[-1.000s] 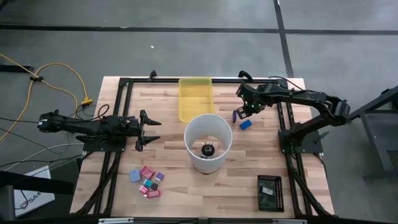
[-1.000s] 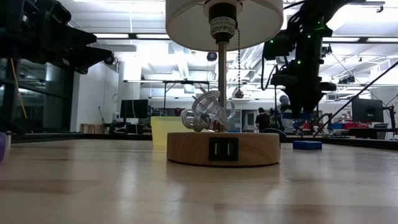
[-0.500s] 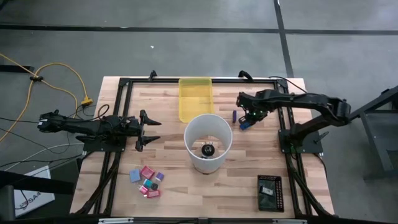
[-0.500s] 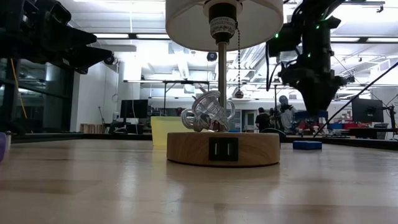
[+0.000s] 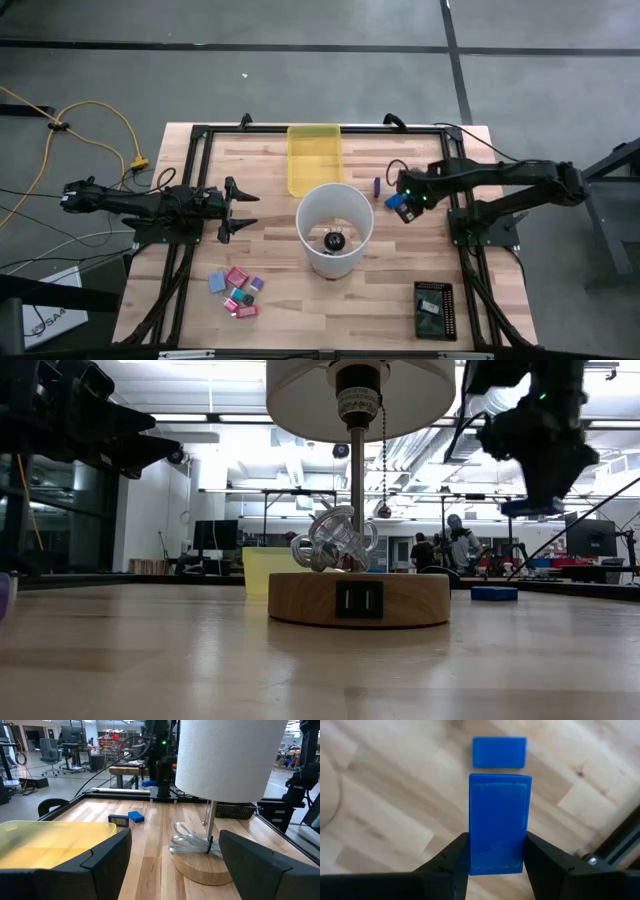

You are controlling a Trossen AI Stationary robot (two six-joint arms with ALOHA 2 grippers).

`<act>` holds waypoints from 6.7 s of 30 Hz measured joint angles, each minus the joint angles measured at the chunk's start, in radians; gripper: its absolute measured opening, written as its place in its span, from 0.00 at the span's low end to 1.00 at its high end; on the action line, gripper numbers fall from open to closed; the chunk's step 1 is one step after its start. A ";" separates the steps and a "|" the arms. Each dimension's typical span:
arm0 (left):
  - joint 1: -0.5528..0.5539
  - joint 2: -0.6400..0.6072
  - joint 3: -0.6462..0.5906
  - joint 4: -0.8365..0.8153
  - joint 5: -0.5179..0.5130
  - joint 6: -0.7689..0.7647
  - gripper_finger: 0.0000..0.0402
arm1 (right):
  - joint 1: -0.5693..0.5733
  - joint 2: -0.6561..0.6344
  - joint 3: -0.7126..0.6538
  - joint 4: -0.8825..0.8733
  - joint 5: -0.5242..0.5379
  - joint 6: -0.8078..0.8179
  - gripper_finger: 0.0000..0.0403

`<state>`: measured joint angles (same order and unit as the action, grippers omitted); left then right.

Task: Pick & Place Office items
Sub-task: Put the top blue timer into the black bin, then put the dark blue timer into the black bin

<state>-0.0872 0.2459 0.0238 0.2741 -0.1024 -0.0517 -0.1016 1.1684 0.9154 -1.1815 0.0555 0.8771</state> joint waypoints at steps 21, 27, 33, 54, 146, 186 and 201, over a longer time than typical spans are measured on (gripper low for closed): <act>0.000 0.000 0.000 0.000 0.000 0.000 0.73 | 0.554 -0.004 0.000 -0.069 0.024 0.471 0.37; 0.000 0.000 0.000 0.000 0.000 0.000 0.73 | 0.727 0.008 0.000 -0.046 0.025 0.664 0.37; 0.000 0.000 0.000 0.000 0.000 0.000 0.73 | 0.883 0.051 0.000 0.012 0.024 0.835 0.37; 0.000 0.000 0.000 0.000 0.000 0.000 0.73 | 1.077 0.211 0.000 0.187 0.028 1.039 0.37; 0.000 0.000 0.000 0.000 0.000 0.000 0.73 | 1.153 0.212 0.000 0.355 0.070 0.959 0.48; 0.000 0.000 0.000 0.000 0.000 0.000 0.73 | 0.572 0.196 0.000 0.126 0.152 0.603 0.48; 0.000 0.000 0.000 0.000 0.000 0.000 0.73 | 0.295 0.196 0.000 0.180 0.155 0.563 0.48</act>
<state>-0.0872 0.2462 0.0238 0.2741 -0.1024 -0.0517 0.1931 1.3647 0.9154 -1.0017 0.2101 1.4399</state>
